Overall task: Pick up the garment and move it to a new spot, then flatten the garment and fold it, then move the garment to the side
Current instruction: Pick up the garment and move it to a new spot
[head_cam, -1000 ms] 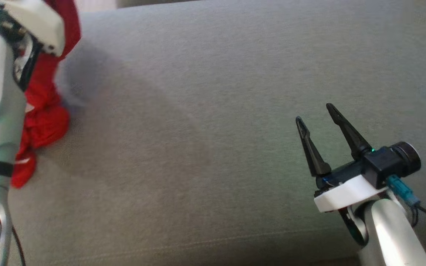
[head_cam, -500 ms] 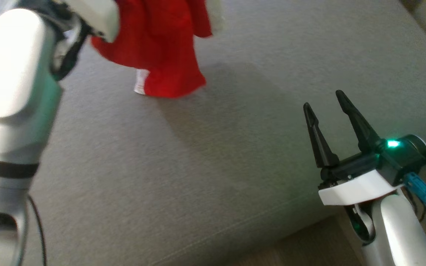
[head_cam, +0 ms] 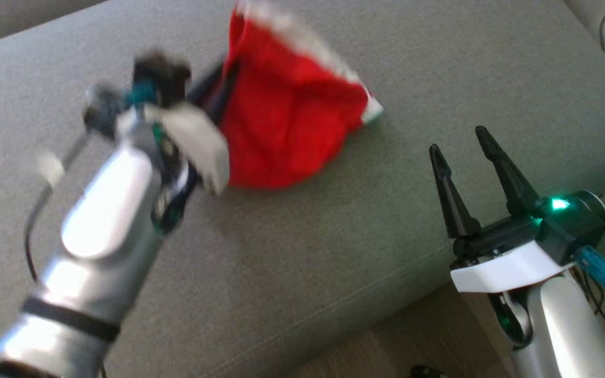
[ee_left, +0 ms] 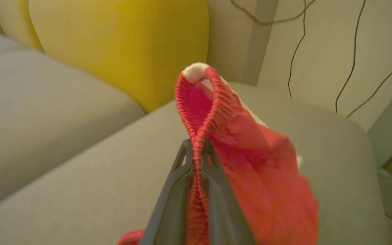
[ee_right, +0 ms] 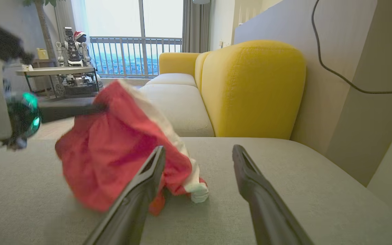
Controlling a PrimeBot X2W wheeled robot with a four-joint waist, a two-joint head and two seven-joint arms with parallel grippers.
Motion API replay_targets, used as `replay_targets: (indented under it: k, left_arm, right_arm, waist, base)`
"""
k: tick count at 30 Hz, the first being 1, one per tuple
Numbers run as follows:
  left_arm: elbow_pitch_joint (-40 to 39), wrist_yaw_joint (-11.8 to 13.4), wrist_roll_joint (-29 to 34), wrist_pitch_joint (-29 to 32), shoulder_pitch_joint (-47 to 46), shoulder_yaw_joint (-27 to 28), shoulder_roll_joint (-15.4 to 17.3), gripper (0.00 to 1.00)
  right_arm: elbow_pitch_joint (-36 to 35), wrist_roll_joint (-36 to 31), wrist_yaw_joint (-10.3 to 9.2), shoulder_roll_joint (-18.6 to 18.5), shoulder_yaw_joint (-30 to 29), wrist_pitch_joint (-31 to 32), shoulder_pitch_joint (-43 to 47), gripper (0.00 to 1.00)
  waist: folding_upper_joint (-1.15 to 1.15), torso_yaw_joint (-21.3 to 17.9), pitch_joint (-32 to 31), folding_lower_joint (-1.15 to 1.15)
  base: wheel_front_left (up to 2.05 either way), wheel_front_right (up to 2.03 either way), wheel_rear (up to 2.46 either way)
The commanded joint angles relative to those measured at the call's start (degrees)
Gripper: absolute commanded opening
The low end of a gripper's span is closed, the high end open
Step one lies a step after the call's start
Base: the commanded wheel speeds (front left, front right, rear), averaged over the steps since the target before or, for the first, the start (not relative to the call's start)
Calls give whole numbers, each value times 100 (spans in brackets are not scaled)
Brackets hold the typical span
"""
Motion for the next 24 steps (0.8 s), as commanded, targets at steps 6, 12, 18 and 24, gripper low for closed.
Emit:
replay_targets:
  k: [6, 12, 18, 24]
  left_arm:
    - [647, -33, -135, -696, 328, -9, -224, 14]
    - [761, 70, -106, -1268, 664, -31, -531, 100]
    - [-201, 416, -166, -1335, 1720, 384, -624, 100]
    - [-1512, 897, -42, -1337, 3094, 1115, -566, 100]
  right_arm:
    - [-147, -101, -1, 1, 229, -52, -138, 100]
    - [-10, -261, -1, 1, 298, -52, -26, 100]
    - [187, -286, -1, 1, 412, -52, 235, 100]
    - [407, -305, -1, 1, 433, -52, 437, 100]
  waist:
    - [0, 227, 43, -1]
    - [0, 640, -345, -1]
    - [0, 1168, -875, -1]
    - [0, 1676, -1234, -1]
  base:
    - [0, 0, 0]
    - [0, 0, 0]
    - [0, 0, 0]
    - [0, 0, 0]
